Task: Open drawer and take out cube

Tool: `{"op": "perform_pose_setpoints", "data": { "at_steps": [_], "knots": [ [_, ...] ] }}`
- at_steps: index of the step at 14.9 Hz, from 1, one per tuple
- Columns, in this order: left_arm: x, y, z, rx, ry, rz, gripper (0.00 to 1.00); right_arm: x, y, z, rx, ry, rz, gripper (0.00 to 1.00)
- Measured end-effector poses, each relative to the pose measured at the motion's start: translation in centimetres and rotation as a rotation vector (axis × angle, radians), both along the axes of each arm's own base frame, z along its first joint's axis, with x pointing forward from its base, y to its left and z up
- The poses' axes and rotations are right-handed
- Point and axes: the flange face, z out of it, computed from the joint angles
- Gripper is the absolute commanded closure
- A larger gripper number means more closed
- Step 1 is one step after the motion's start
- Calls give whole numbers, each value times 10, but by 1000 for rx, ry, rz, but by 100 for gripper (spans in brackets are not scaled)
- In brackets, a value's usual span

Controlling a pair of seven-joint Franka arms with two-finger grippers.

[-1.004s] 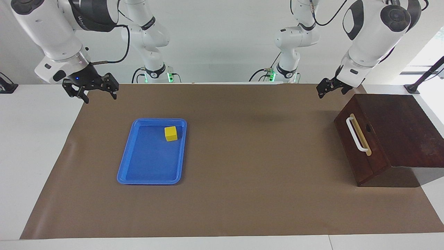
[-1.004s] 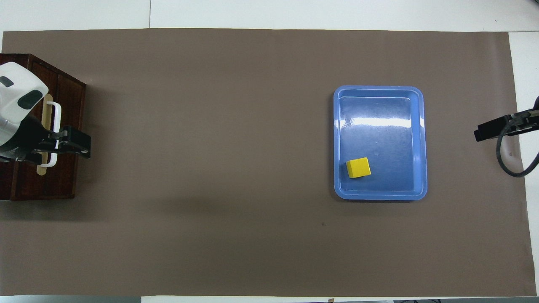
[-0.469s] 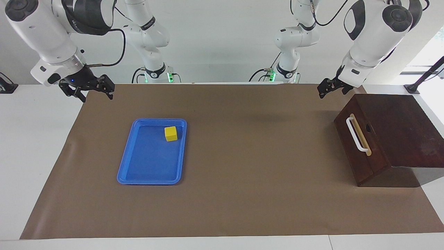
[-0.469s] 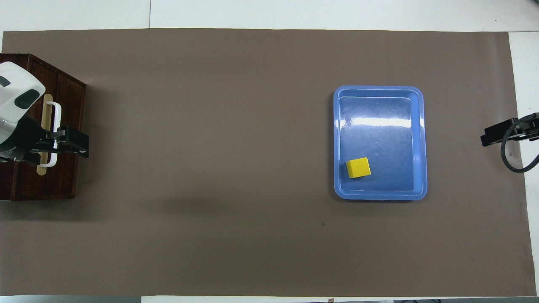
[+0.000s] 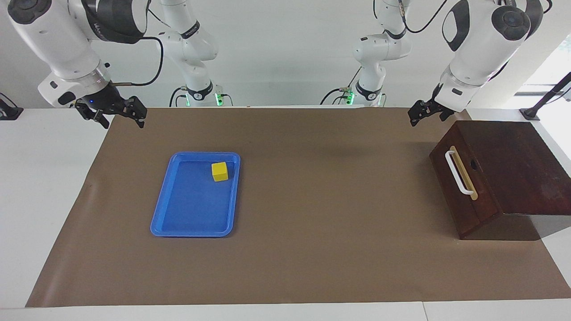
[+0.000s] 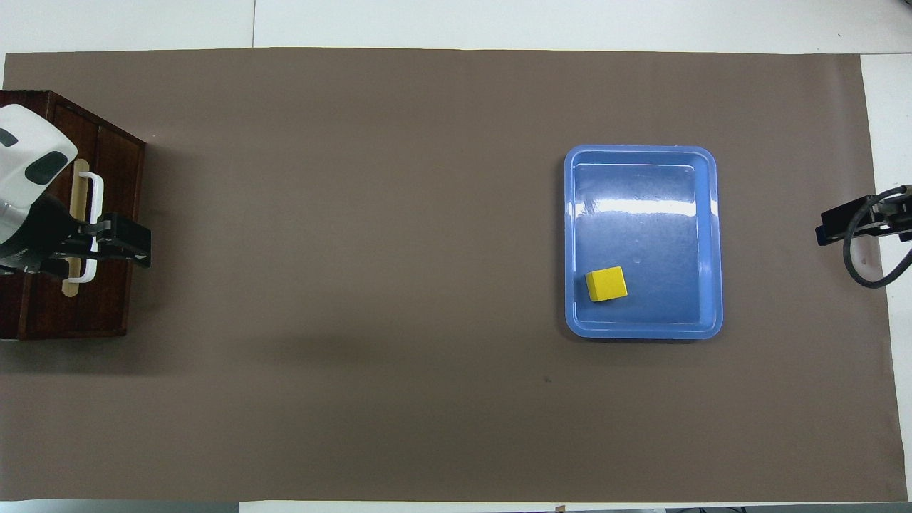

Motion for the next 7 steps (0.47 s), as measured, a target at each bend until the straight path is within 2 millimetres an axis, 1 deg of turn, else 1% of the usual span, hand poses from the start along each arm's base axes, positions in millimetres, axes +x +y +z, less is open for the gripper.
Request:
{"op": "perform_pose_setpoints", "data": {
  "at_steps": [7],
  "knots": [
    [-1, -5, 0, -1, -1, -8, 0, 0, 0, -1, -2, 2, 0, 0]
  ]
}}
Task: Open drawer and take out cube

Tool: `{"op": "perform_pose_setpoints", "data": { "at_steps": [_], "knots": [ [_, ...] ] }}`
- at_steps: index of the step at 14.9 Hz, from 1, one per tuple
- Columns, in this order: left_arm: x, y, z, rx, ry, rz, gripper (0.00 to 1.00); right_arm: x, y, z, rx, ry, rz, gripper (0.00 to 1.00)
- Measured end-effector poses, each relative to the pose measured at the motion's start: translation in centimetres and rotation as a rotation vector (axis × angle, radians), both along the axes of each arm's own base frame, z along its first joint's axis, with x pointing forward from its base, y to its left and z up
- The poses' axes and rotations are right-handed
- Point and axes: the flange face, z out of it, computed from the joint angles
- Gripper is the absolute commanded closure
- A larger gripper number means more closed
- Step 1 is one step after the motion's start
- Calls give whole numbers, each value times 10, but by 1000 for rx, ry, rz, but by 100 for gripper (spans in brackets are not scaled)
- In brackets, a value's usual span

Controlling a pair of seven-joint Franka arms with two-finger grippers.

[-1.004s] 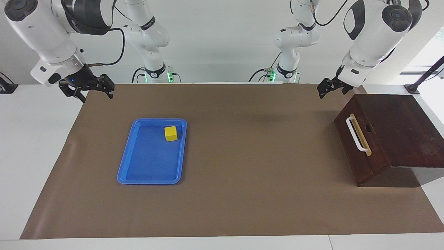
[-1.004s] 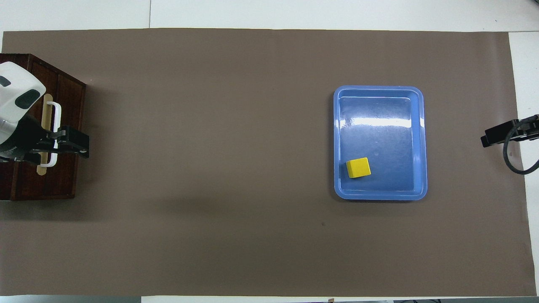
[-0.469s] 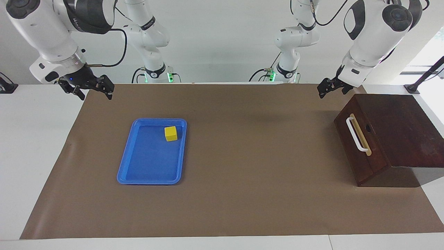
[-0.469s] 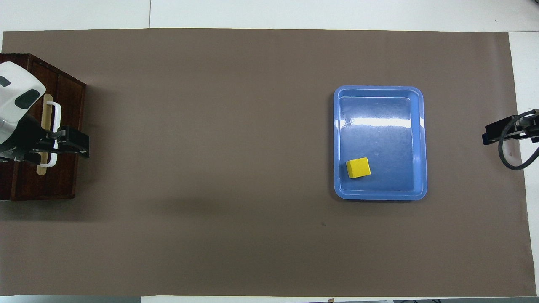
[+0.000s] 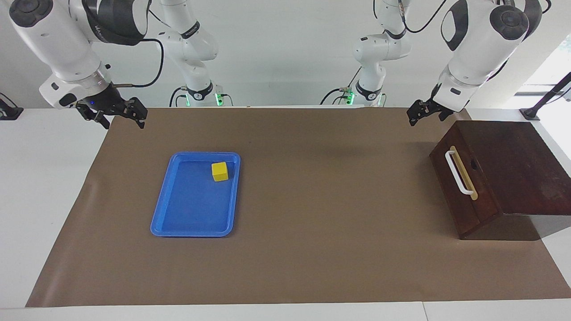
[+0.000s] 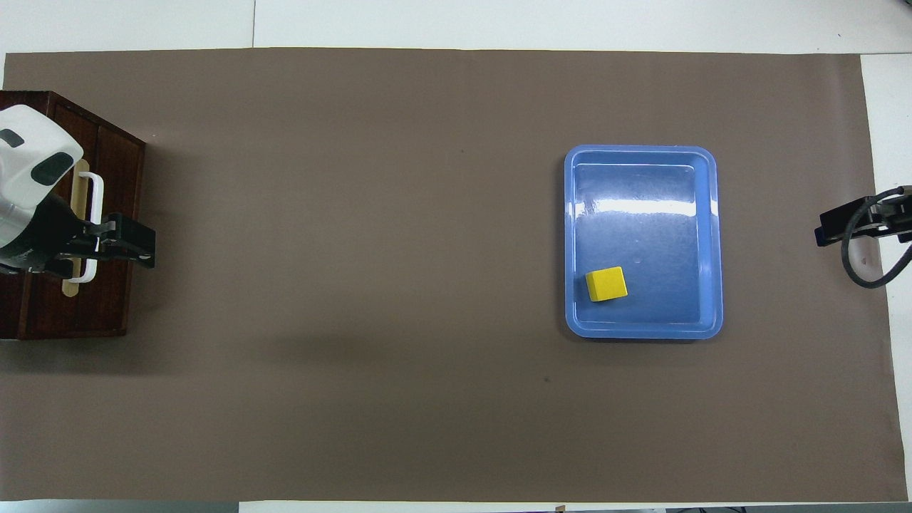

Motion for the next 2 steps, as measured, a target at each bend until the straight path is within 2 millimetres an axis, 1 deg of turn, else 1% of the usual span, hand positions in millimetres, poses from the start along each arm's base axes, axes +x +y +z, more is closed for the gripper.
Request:
{"op": "perform_pose_setpoints", "data": {
  "at_steps": [2],
  "knots": [
    [0, 1, 0, 0, -1, 3, 0, 0, 0, 0, 0, 0, 0, 0]
  ]
}}
